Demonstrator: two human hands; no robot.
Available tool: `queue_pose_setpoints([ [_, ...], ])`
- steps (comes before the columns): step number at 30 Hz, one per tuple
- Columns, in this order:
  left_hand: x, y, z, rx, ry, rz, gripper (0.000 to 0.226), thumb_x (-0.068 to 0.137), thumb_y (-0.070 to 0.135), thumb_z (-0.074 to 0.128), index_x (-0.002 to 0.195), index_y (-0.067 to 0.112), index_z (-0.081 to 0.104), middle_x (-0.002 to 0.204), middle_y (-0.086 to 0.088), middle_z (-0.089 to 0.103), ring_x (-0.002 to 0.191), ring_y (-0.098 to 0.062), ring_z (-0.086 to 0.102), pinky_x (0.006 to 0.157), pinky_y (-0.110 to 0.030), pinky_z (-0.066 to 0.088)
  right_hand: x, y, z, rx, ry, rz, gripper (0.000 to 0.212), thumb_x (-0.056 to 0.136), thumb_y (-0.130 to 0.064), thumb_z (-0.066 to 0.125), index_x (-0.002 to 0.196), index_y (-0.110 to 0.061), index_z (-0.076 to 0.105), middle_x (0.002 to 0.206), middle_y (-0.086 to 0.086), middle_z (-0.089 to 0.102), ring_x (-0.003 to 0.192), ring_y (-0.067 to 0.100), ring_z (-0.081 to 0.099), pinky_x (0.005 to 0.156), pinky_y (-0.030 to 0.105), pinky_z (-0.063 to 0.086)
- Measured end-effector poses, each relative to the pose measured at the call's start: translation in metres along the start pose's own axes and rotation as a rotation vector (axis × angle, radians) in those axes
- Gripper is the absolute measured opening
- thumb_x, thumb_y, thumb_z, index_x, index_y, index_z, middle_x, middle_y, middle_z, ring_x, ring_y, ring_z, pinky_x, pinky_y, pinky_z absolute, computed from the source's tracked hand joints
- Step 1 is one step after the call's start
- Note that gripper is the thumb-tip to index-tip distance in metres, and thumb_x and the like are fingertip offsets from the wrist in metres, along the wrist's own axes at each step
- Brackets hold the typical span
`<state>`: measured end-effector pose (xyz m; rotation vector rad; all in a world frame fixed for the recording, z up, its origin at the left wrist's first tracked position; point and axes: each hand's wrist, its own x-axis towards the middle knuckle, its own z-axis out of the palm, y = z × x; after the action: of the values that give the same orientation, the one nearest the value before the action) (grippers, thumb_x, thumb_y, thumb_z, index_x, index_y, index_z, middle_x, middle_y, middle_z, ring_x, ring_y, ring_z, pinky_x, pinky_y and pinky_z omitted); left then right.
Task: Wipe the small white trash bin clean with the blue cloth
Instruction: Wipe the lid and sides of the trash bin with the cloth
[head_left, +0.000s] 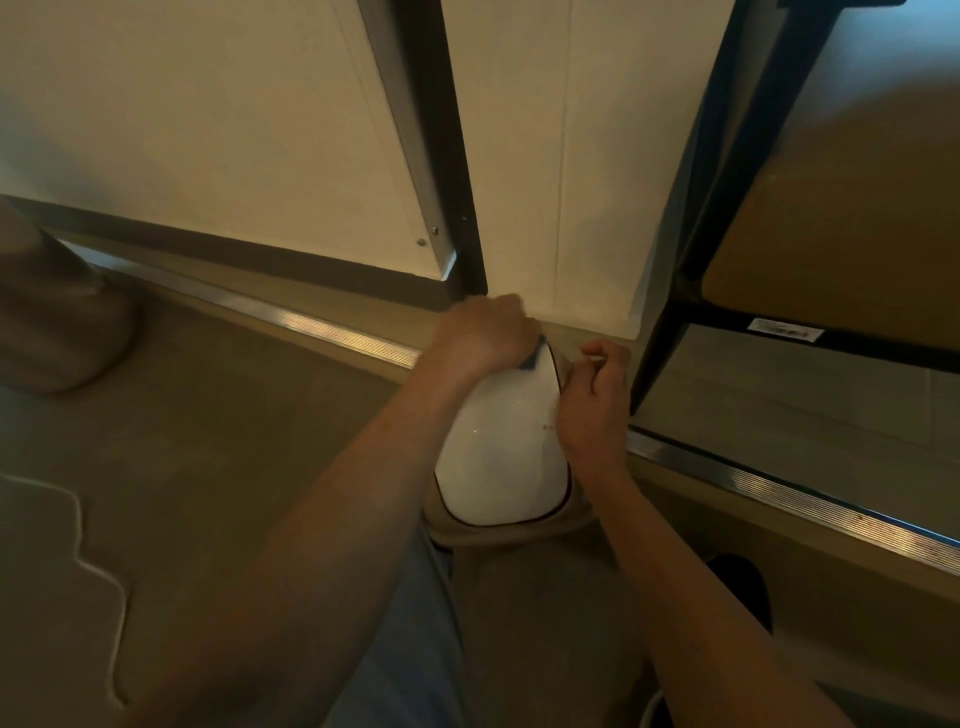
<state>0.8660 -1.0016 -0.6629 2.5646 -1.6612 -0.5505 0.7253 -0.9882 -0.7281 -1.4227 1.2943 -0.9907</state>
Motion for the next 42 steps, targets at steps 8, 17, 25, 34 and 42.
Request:
queue_pose_setpoints([
  [8, -0.056, -0.061, 0.011, -0.304, 0.214, 0.444, 0.024, 0.094, 0.037, 0.046, 0.115, 0.028, 0.054, 0.11, 0.005, 0.059, 0.096, -0.016, 0.057, 0.078, -0.033, 0.047, 0.001, 0.001, -0.001, 0.013, 0.001, 0.008, 0.029, 0.105, -0.012, 0.038, 0.134, -0.016, 0.042, 0.079, -0.006, 0.051, 0.065, -0.008, 0.052, 0.056, 0.006, 0.039],
  [17, -0.008, -0.006, 0.009, -0.035, 0.107, -0.011, 0.031, 0.099, 0.042, 0.045, 0.11, 0.018, 0.061, 0.106, -0.007, 0.066, 0.099, -0.03, 0.062, 0.083, -0.04, 0.048, 0.001, 0.0, 0.0, 0.025, 0.007, 0.018, 0.03, 0.105, -0.013, 0.039, 0.135, -0.016, 0.043, 0.082, -0.002, 0.054, 0.068, 0.005, 0.052, 0.058, 0.01, 0.042],
  [25, -0.054, -0.054, 0.018, -0.243, 0.27, 0.469, 0.028, 0.095, 0.036, 0.045, 0.12, 0.026, 0.054, 0.116, 0.004, 0.058, 0.101, -0.013, 0.054, 0.076, -0.032, 0.046, 0.0, 0.001, 0.0, 0.043, 0.003, 0.013, 0.031, 0.105, -0.009, 0.039, 0.135, -0.016, 0.042, 0.083, -0.004, 0.052, 0.07, 0.004, 0.051, 0.058, 0.007, 0.04],
  [34, -0.015, 0.009, 0.016, 0.013, 0.175, 0.128, 0.032, 0.103, 0.042, 0.037, 0.116, 0.02, 0.056, 0.109, -0.006, 0.064, 0.098, -0.028, 0.061, 0.084, -0.04, 0.05, 0.001, 0.003, 0.001, 0.027, 0.024, 0.023, 0.029, 0.104, -0.011, 0.039, 0.132, -0.017, 0.043, 0.076, 0.002, 0.055, 0.066, 0.012, 0.053, 0.058, 0.022, 0.043],
  [42, -0.052, -0.073, 0.013, -0.276, 0.235, 0.349, 0.031, 0.099, 0.036, 0.042, 0.125, 0.026, 0.055, 0.116, 0.002, 0.062, 0.099, -0.015, 0.057, 0.082, -0.036, 0.05, 0.001, 0.002, -0.001, 0.043, 0.002, 0.029, 0.029, 0.104, -0.008, 0.039, 0.13, -0.019, 0.042, 0.076, -0.002, 0.052, 0.066, 0.007, 0.05, 0.056, 0.012, 0.041],
])
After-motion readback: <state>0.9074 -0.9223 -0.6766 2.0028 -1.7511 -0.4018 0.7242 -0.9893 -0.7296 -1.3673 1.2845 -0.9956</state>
